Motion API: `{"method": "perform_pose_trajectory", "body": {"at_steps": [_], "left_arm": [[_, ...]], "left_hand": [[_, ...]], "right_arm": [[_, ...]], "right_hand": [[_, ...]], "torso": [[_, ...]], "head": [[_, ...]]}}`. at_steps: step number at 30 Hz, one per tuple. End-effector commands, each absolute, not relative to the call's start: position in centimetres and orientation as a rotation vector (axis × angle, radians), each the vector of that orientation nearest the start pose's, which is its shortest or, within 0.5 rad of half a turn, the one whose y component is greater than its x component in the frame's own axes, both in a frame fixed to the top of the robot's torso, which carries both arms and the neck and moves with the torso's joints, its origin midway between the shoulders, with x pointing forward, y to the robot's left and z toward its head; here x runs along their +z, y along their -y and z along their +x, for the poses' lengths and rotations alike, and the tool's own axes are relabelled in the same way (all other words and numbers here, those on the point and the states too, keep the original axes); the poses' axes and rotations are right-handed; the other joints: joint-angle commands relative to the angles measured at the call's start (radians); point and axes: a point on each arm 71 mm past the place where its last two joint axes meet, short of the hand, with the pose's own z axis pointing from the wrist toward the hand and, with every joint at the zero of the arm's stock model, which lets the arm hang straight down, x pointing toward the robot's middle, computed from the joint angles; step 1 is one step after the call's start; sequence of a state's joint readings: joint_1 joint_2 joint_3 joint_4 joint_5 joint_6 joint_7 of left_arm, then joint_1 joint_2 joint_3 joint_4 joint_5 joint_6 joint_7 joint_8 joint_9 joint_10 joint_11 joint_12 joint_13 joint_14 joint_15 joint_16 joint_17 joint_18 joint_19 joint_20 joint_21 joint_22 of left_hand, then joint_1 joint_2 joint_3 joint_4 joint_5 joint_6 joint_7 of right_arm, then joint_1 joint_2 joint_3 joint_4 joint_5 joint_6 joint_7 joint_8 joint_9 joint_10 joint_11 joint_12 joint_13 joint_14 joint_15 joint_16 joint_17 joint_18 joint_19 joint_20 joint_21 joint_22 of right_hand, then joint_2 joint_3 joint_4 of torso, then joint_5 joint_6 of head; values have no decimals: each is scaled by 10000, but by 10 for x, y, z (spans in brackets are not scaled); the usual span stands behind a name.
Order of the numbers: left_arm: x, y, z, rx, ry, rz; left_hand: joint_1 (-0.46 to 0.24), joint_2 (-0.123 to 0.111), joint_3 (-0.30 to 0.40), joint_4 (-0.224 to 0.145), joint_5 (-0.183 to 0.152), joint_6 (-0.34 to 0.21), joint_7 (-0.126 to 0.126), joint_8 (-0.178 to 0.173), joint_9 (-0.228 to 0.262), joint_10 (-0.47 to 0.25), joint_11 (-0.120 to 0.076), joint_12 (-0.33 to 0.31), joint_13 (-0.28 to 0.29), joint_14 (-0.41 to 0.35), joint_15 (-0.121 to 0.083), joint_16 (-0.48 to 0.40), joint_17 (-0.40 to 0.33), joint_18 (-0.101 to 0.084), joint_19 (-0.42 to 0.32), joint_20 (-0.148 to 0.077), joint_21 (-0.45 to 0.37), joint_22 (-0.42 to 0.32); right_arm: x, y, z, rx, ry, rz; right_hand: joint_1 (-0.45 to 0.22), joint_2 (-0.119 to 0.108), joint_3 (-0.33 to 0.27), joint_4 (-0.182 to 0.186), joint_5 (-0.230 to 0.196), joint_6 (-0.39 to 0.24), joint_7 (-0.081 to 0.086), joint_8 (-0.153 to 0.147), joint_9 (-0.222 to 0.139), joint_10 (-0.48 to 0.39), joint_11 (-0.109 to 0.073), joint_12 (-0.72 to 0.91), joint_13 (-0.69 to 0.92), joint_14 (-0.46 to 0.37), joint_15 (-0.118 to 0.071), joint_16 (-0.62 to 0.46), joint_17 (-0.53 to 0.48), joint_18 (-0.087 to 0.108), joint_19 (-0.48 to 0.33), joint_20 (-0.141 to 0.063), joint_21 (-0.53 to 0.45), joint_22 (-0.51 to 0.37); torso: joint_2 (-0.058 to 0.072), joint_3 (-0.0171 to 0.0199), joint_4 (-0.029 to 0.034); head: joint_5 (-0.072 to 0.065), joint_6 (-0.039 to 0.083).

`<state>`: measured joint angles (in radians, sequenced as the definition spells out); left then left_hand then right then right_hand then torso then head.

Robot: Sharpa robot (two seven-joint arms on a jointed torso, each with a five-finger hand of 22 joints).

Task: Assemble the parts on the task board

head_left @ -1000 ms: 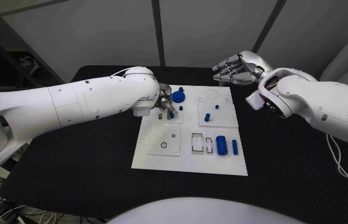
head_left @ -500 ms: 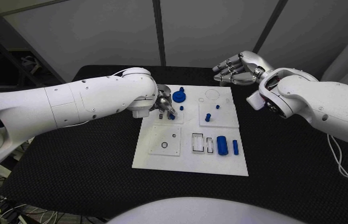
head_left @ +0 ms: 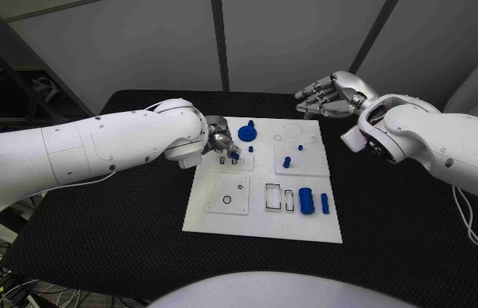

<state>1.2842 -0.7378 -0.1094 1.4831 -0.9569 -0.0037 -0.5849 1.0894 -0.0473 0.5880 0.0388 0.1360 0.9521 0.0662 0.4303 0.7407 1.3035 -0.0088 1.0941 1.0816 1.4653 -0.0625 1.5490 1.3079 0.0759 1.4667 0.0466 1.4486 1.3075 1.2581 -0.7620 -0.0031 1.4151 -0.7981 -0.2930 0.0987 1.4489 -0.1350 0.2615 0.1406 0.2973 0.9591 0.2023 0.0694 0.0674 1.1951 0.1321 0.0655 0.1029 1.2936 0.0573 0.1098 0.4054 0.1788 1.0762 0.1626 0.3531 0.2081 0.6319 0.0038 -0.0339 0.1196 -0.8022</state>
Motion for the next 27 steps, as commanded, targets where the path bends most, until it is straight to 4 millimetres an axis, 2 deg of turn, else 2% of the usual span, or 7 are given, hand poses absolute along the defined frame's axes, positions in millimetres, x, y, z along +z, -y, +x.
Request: {"method": "perform_pose_trajectory", "body": {"at_steps": [1,7,16,27], "left_arm": [[-211,-185,488,-4611,-21869,-3892],[-222,-190,480,-4382,-21611,-3795],[-231,-190,476,-3960,-21106,-3234],[-232,-186,474,-3897,-20957,-3019]], "left_hand": [[-100,-40,1640,-1564,52,-39,-3,60,23,110,-18,46,2,976,-79,-18,2426,-359,242,-82,61,785],[-114,-71,1688,-1584,59,-34,-9,81,55,125,-24,55,9,977,-83,-17,2428,-361,247,-85,65,795],[-129,-114,1752,-1611,69,-26,-18,112,100,157,-33,85,37,977,-90,-17,2428,-362,253,-92,70,805],[-156,-147,1808,-1619,98,-16,-26,143,143,196,-41,129,77,977,-97,-17,2429,-371,274,-99,95,848]], "right_arm": [[-147,190,520,11049,-16427,3536],[-147,192,520,11026,-16420,3548],[-147,192,520,11030,-16421,3541],[-147,191,519,11054,-16424,3527]], "right_hand": [[-49,63,-27,-29,78,9,46,12,1,-93,-11,-11,-20,7,52,-42,-15,28,57,6,-79,-15],[-49,63,-27,-29,78,9,46,12,1,-93,-11,-11,-20,7,52,-42,-15,28,57,6,-79,-15],[-70,64,-38,-17,97,9,46,12,1,-95,-9,-10,-28,14,54,-54,-18,28,64,9,-95,-27],[-88,69,-45,-4,116,8,47,13,1,-98,-9,-9,-35,19,56,-65,-22,29,71,12,-110,-37]], "torso": [[-12,33,34],[-17,60,71],[-6,48,41],[7,48,56]], "head": [[2,-13],[-33,-39],[-11,-19],[-24,-24]]}}
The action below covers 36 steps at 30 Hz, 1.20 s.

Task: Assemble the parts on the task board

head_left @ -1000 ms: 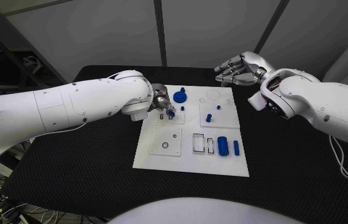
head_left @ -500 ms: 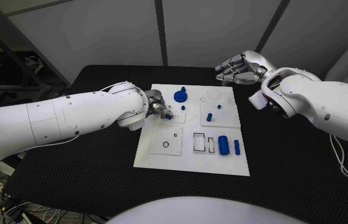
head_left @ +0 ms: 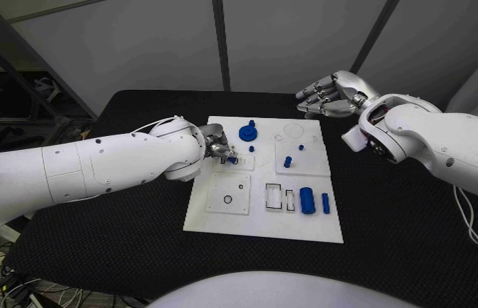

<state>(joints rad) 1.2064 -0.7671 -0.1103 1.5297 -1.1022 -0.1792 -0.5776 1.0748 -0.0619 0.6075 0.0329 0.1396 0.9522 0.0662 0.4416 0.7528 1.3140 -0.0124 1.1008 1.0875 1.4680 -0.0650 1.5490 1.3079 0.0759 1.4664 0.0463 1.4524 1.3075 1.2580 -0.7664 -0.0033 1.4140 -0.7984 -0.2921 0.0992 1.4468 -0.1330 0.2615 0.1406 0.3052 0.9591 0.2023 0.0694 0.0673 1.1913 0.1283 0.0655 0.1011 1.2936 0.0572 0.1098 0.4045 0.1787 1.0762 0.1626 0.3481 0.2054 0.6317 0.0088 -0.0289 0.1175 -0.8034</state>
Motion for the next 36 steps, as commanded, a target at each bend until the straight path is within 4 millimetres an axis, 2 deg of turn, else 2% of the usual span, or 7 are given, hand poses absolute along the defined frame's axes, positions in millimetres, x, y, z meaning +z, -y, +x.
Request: {"method": "perform_pose_trajectory", "body": {"at_steps": [1,10,23,36], "left_arm": [[-232,-186,474,-3899,-20957,-3013],[-232,-183,474,-3888,-21037,-2931],[-234,-180,475,-3719,-21302,-2764],[-237,-178,475,-3461,-21683,-2319]], "left_hand": [[-15,-6,1620,-1560,67,-15,-27,35,29,96,-6,67,23,950,-73,-17,2429,-373,280,-97,61,855],[-56,-53,1694,-1567,123,-8,-40,79,88,131,-17,98,50,950,-83,-18,2428,-381,300,-106,85,895],[-102,-86,1732,-1556,158,-8,-46,107,129,130,-22,77,26,950,-88,-19,2428,-381,301,-112,83,896],[-151,-124,1786,-1552,236,-14,-58,146,184,117,-32,40,-12,950,-95,-20,2428,-381,303,-119,84,902]], "right_arm": [[-147,191,519,11056,-16424,3525],[-147,191,519,11071,-16432,3515],[-147,190,519,11083,-16455,3507],[-148,190,519,11094,-16466,3497]], "right_hand": [[-67,49,-45,-5,37,8,47,13,2,-61,30,-9,-17,19,56,-65,-13,29,71,12,-60,-9],[-67,49,-45,-5,37,8,47,13,2,-61,30,-9,-17,19,56,-65,-13,29,71,12,-60,-9],[-75,54,-48,1,45,11,45,15,2,-62,29,-8,-21,24,56,-72,-15,30,77,14,-70,-16],[-82,57,-51,6,50,16,44,18,3,-62,29,-7,-24,28,55,-76,-17,30,81,14,-77,-22]], "torso": [[7,-1,5],[11,2,-10],[2,3,0],[3,4,2]], "head": [[-6,-13],[-12,-53],[-63,-97],[-43,-152]]}}
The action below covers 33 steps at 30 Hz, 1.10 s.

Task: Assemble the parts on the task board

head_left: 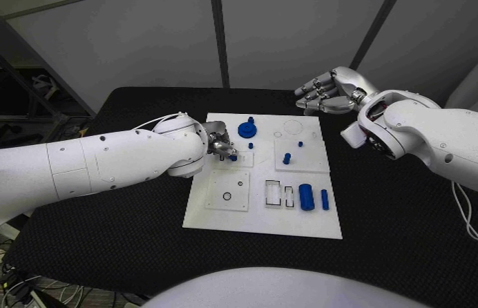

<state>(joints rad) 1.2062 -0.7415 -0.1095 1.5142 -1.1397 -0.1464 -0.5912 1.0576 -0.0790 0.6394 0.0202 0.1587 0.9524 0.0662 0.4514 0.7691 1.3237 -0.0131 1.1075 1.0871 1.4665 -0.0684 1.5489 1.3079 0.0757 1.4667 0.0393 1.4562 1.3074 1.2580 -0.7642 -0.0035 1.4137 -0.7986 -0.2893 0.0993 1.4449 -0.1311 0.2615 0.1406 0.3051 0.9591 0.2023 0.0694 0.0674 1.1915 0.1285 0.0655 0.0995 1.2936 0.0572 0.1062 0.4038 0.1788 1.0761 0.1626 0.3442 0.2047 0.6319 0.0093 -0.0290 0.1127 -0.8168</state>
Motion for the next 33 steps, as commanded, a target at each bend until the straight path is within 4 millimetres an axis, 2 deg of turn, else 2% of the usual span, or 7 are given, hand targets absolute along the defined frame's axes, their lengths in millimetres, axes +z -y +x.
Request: {"method": "perform_pose_trajectory", "body": {"at_steps": [1,13,20,24,33], "left_arm": [[-237,-178,475,-3451,-21701,-2301],[-238,-179,475,-3350,-21796,-2211],[-238,-178,476,-3351,-21841,-2151],[-238,-176,476,-3349,-21876,-2108],[-238,-175,478,-3339,-21845,-2122]], "left_hand": [[18,44,1468,-1425,47,-16,-59,49,23,22,-25,-27,-7,963,-62,-22,2426,-379,299,-49,44,901],[-8,22,1469,-1421,56,-13,-65,67,45,21,-29,-38,-20,964,-64,-19,2429,-378,297,-51,40,897],[-250,-129,1335,-1308,39,51,-160,208,184,95,-93,16,16,965,-101,-18,2431,-383,310,-75,52,928],[-581,-311,992,-1085,14,141,-265,304,260,165,-159,104,85,966,-155,-19,2432,-385,316,-117,52,943],[-959,-444,390,-724,-5,312,-342,404,311,254,-229,285,247,968,-218,-16,2437,-400,351,-183,84,1015]], "right_arm": [[-148,189,519,11098,-16468,3495],[-148,189,519,11097,-16473,3494],[-148,189,519,11106,-16469,3489],[-148,189,519,11100,-16459,3494],[-148,191,519,11052,-16460,3531]], "right_hand": [[-63,38,-51,6,51,16,44,19,3,-64,27,-8,-9,28,55,-40,-9,29,81,15,-39,-15],[-63,38,-51,6,51,16,44,19,3,-64,27,-8,-9,28,55,-40,-9,29,81,15,-39,-15],[-68,43,-54,10,60,25,41,24,5,-65,25,-6,-15,34,54,-49,-11,31,89,15,-52,-24],[-68,43,-54,10,60,25,41,24,5,-65,25,-6,-15,34,54,-49,-11,31,89,15,-52,-24],[-64,39,-55,5,65,28,39,26,6,-66,23,-6,-18,35,53,-53,-13,32,92,14,-57,-28]], "torso": [[3,-2,3],[-5,0,11],[1,-5,-7],[-1,0,-7],[10,2,0]], "head": [[6,-24],[17,-65],[40,-70],[42,-82],[58,-64]]}}
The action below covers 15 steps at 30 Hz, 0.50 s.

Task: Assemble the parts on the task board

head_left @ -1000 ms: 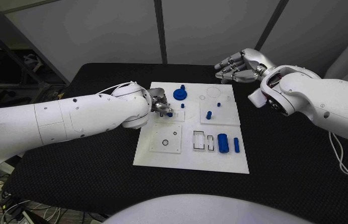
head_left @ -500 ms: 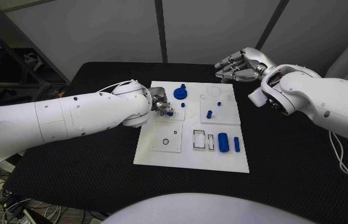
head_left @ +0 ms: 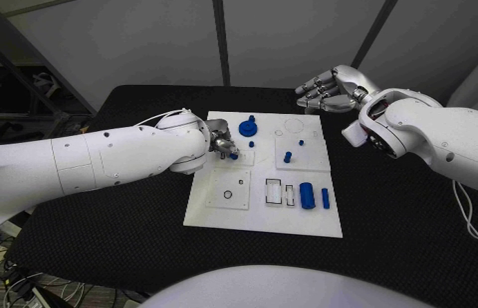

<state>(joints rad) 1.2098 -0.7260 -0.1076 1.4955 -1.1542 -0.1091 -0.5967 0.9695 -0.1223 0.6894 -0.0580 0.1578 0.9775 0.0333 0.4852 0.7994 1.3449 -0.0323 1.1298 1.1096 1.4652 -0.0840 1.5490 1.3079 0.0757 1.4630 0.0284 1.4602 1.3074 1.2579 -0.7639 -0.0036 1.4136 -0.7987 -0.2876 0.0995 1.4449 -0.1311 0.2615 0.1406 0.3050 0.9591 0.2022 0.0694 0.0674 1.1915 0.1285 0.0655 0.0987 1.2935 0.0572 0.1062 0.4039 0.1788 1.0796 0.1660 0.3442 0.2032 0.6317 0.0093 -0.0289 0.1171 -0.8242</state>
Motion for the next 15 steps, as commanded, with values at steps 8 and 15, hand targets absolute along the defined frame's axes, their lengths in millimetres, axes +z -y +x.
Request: {"method": "perform_pose_trajectory", "body": {"at_steps": [8,15], "left_arm": [[-238,-173,479,-3336,-21818,-2133],[-239,-172,480,-3295,-21888,-2077]], "left_hand": [[-159,8,-289,177,5,92,-26,81,16,58,-49,102,55,983,-75,-13,2441,-407,405,-91,63,1051],[-238,29,-443,285,4,129,-37,102,27,87,-59,158,107,983,-83,-13,2442,-423,438,-99,108,1126]], "right_arm": [[-148,192,519,11035,-16453,3543],[-148,192,519,11036,-16454,3542]], "right_hand": [[-88,26,-73,15,82,36,39,31,8,-73,26,-7,-19,38,56,-70,-20,31,65,-16,-79,-28],[-109,22,-85,27,91,40,40,33,8,-76,27,-6,-25,41,60,-80,-23,31,71,-12,-93,-38]], "torso": [[1,-1,0],[0,1,-1]], "head": [[-4,0],[-18,-13]]}}
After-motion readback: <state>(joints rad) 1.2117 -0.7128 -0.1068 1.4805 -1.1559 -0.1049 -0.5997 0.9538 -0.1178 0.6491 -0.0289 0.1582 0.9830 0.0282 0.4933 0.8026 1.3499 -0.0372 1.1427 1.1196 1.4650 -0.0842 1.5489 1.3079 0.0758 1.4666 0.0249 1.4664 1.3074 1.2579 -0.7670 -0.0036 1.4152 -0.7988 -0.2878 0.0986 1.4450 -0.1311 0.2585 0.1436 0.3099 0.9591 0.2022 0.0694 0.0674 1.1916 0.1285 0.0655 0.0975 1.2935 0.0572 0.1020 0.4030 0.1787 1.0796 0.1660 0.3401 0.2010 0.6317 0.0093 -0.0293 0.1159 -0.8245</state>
